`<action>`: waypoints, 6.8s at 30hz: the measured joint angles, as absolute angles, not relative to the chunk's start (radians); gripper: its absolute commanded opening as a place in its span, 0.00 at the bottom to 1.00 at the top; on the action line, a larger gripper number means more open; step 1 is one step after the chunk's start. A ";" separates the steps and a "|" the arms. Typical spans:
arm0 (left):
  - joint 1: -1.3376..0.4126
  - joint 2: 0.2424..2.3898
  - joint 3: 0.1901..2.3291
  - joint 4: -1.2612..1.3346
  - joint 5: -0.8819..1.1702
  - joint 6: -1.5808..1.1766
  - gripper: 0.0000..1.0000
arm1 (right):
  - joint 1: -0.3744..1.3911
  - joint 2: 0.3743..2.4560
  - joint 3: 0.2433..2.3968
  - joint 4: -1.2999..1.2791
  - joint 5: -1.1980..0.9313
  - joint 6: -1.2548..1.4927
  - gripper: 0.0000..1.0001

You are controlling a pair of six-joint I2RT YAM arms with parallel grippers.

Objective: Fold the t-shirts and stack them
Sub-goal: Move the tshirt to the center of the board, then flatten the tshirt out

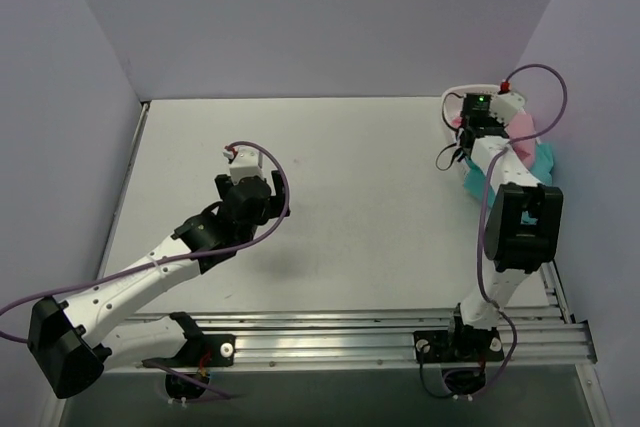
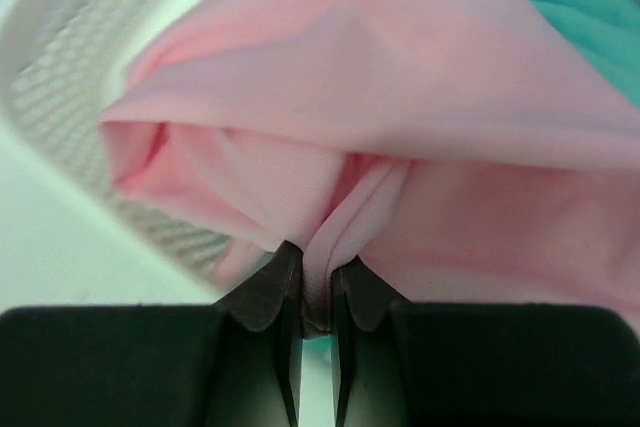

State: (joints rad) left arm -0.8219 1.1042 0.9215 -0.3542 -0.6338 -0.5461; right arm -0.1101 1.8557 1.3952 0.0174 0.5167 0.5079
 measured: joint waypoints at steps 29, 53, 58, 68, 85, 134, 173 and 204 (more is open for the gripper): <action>-0.822 1.052 0.921 -0.355 -0.645 -0.546 0.94 | 0.659 1.516 1.361 -0.102 0.871 0.375 1.00; -0.775 0.791 0.863 -0.484 -0.925 -0.723 0.94 | 0.956 2.123 1.711 0.042 0.389 0.514 1.00; -0.757 0.773 0.847 -0.521 -0.958 -0.752 0.94 | 1.061 2.165 1.819 0.006 0.373 0.537 1.00; -0.750 0.768 0.847 -0.595 -0.980 -0.768 0.94 | 1.095 2.198 1.870 -0.060 0.364 0.583 1.00; -0.749 0.773 0.841 -0.678 -0.966 -0.758 0.94 | 1.108 2.199 1.760 -0.070 0.389 0.692 0.74; -0.736 1.028 0.702 -0.388 -0.701 -0.831 0.94 | 0.989 1.373 1.227 -0.282 0.891 0.680 0.00; -0.481 1.654 0.583 0.532 -0.538 -1.038 0.94 | 0.925 1.391 1.152 -0.286 0.901 0.661 0.00; -0.451 1.763 0.682 0.583 -0.435 -1.032 0.72 | 0.862 1.422 1.119 -0.227 0.887 0.632 0.00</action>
